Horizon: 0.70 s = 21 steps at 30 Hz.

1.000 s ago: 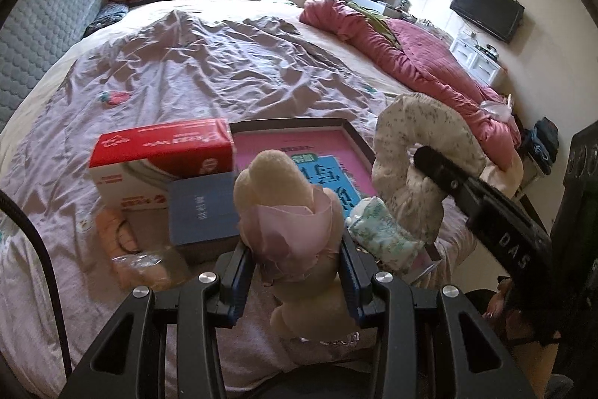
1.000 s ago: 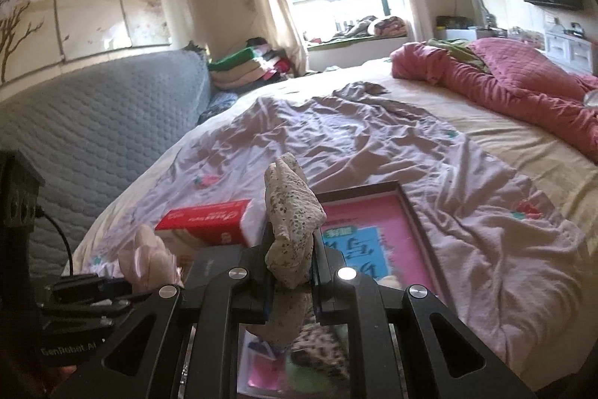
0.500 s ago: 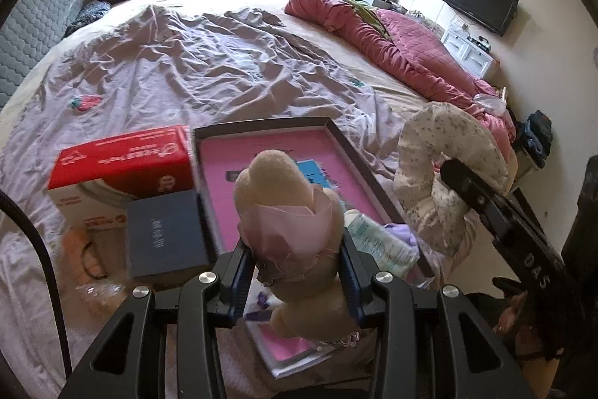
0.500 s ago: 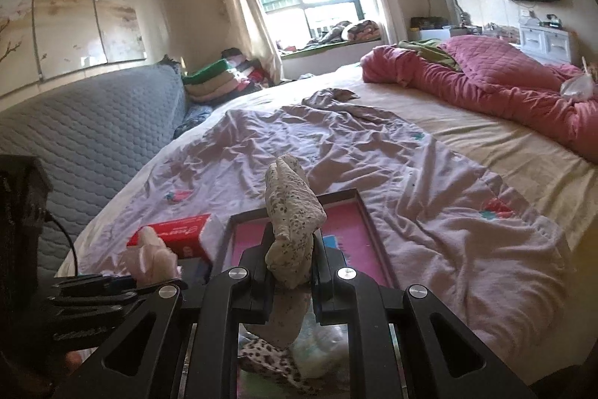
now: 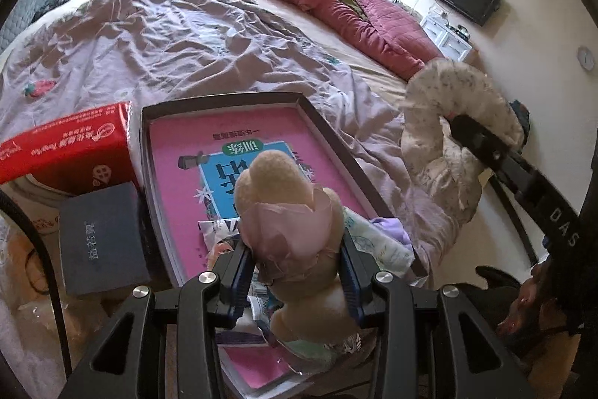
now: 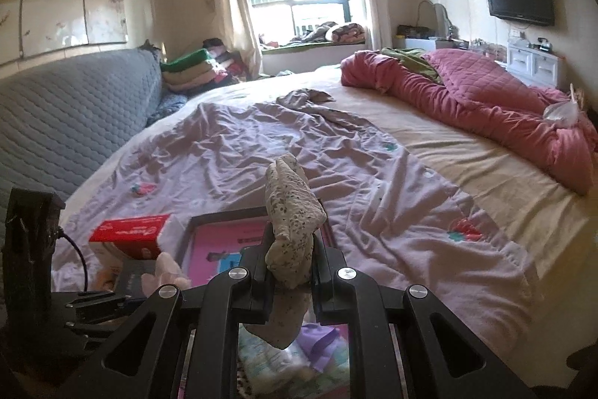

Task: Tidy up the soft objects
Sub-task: 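Carry the plush bunny and lace cloth with both tools over the pink tray, then lower the plush bunny with the left tool while the right tool lowers the lace cloth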

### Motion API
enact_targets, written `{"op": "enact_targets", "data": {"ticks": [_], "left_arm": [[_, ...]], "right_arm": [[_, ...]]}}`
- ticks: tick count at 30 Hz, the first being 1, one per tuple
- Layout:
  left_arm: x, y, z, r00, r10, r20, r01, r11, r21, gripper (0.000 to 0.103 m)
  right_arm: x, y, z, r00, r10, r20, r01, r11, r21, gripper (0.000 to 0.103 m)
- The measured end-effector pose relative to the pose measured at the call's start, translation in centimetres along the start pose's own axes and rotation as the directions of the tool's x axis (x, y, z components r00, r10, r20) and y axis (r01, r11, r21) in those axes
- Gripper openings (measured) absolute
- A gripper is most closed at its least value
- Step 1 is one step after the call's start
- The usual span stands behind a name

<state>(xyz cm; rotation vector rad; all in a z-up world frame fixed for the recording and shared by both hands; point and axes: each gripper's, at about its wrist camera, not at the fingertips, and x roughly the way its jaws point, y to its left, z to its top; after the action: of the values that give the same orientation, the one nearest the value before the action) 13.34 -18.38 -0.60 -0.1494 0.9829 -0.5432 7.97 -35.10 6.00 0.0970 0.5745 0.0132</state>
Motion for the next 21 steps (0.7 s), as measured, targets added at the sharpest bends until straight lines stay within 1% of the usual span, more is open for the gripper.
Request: {"op": "enact_targets", "data": {"ticks": [4,7,12,16,21], "left_arm": [[0.4,0.6,0.1,0.999,0.043,0.004,-0.043,0.999,0.004,0.042],[1.0,0.8,0.2,0.998,0.063,-0.029,-0.063,0.998,0.019,0.043],[1.8,0.0,-0.4,0.992,0.114,-0.044,-0.11,0.991,0.081,0.043],[2.5,-0.2,-1.0,0.991,0.116,-0.07,-0.109,0.99,0.093,0.044],[3.0,0.0,-1.1,0.989,0.123,-0.079,-0.115,0.989,0.098,0.044]], "right_arm": [[1.0,-0.3,-0.2,0.999,-0.022,-0.027,0.021,1.0,-0.006,0.015],[1.9,-0.2,-0.4,0.998,-0.038,-0.046,0.037,0.999,-0.023,0.016],[3.8,0.1,-1.0,0.994,-0.063,-0.092,0.059,0.997,-0.045,0.016],[5.0,0.6,-1.7,0.989,-0.091,-0.119,0.08,0.992,-0.099,0.016],[6.7,0.5,-2.5,0.981,-0.116,-0.157,0.097,0.987,-0.128,0.016]]}}
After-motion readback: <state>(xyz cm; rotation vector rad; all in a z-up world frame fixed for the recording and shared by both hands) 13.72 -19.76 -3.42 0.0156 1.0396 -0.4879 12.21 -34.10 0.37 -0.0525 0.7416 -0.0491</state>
